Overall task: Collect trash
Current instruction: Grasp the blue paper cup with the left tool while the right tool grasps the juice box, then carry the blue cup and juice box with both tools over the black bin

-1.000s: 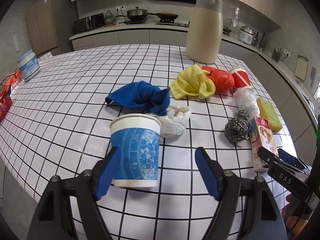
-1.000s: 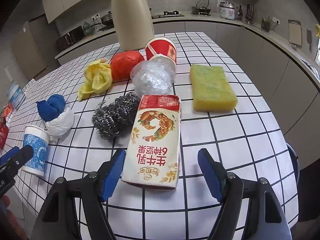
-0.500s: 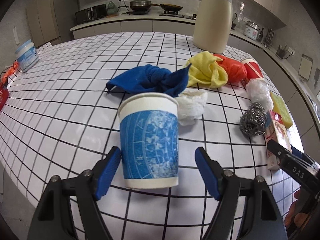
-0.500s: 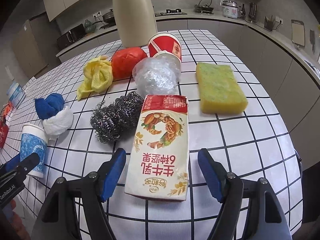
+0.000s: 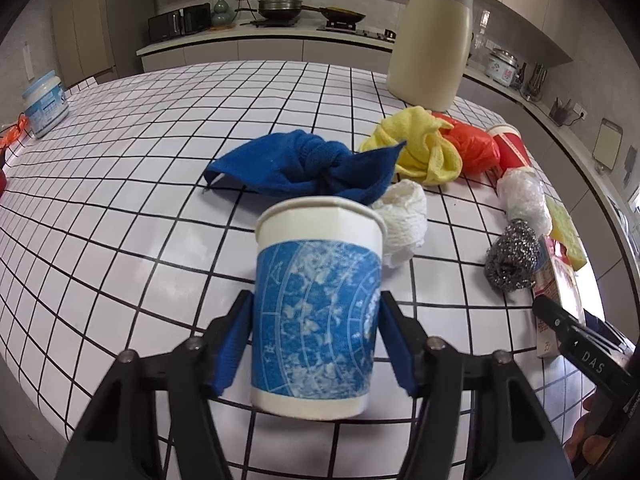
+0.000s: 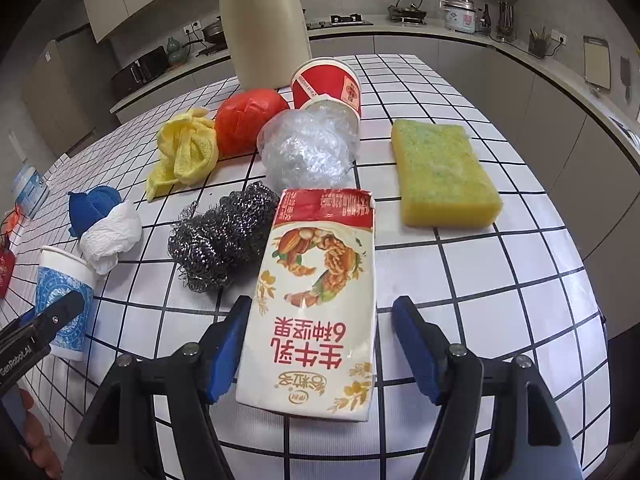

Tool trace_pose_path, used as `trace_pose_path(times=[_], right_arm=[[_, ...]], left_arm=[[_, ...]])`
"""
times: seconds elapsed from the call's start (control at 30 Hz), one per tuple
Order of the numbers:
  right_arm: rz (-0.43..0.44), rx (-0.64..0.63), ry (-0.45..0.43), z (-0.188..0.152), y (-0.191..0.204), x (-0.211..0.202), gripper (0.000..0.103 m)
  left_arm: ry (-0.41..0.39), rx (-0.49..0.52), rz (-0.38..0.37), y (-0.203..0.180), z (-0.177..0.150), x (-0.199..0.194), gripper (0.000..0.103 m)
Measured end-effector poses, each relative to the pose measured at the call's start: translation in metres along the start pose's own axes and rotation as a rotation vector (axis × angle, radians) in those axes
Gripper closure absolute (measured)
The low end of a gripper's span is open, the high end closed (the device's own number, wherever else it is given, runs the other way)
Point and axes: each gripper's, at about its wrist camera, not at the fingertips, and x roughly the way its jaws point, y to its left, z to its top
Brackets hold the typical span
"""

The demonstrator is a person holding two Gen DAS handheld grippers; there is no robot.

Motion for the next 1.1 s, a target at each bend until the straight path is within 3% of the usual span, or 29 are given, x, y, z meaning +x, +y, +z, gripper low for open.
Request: trace_pose_path(times=[0.07, 0.1, 0.53, 1.1], right_arm=[[-0.002, -0.010, -0.005, 0.000, 0.001, 0.000, 0.044], [-0.002, -0.014, -0.007, 0.000, 0.001, 0.000, 0.046], [0.046, -0.006, -0.054, -0.006, -0.016, -0.027, 0.048], [0.056, 0.074, -0.133, -0.023, -0.115, -0.089, 0.048]], left_arm=[[-0.008, -0.003, 0.000, -0.001, -0.001, -0.002, 0.044], [-0.012, -0.008, -0.004, -0.002, -0.002, -0.003, 0.045], [-0.072, 0.000, -0.117, -0.036, -0.006, -0.038, 0.047], [-0.068, 0.139, -0.259, -0.173, -0.024, -0.055, 0.047]])
